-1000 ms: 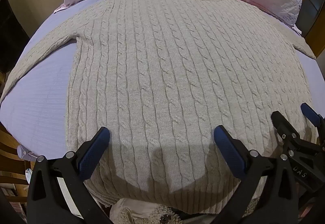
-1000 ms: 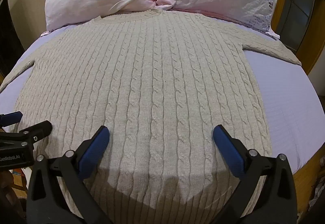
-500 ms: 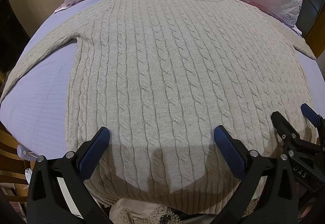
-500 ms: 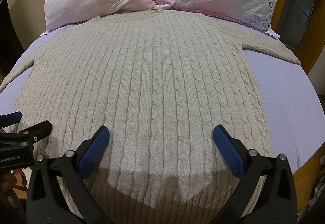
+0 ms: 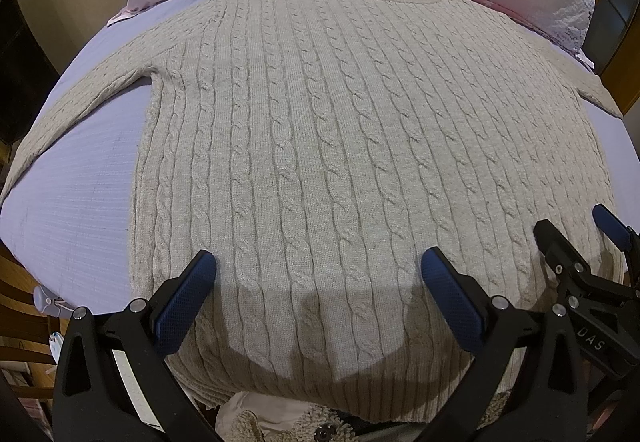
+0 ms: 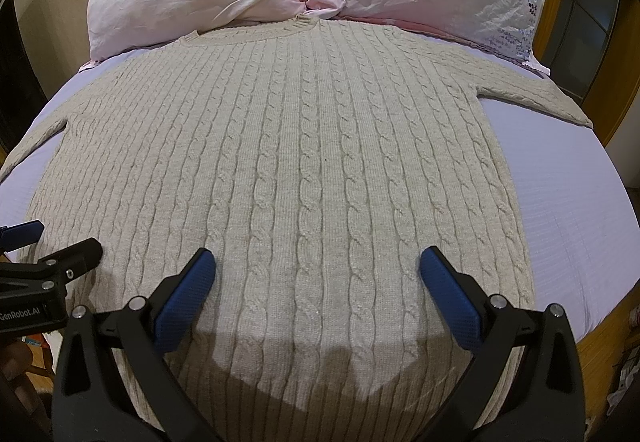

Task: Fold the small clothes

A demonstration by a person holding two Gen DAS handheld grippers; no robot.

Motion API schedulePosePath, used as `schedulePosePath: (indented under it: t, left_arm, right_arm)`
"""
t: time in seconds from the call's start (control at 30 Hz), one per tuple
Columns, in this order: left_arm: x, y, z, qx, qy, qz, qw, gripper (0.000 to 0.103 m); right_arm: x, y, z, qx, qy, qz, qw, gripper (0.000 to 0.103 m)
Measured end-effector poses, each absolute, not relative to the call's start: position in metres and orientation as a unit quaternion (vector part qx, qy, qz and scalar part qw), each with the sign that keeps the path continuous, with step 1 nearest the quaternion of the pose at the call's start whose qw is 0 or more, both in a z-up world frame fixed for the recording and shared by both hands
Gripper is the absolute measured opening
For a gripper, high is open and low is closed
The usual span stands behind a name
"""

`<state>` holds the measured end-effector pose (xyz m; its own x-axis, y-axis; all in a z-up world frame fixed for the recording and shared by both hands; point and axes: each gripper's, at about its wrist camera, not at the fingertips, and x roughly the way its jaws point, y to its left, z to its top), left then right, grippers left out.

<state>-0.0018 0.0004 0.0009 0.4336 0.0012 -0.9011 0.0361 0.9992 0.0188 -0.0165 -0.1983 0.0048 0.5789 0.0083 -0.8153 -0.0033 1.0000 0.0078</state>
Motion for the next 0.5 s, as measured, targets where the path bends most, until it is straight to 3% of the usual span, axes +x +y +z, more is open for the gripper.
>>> schedulePosePath:
  t: [0.37,0.5]
  left_arm:
    - [-0.002,0.0,0.001,0.018,0.531,-0.01,0.847,0.102]
    - [-0.004,0.002,0.002,0.022,0.517,-0.012,0.856,0.102]
  right_arm:
    - [-0.012,-0.2,0.005,-0.002,0.458,0.021,0.889,0.101]
    - [0.005,-0.257,0.03,0.066,0.41,0.017,0.909,0.101]
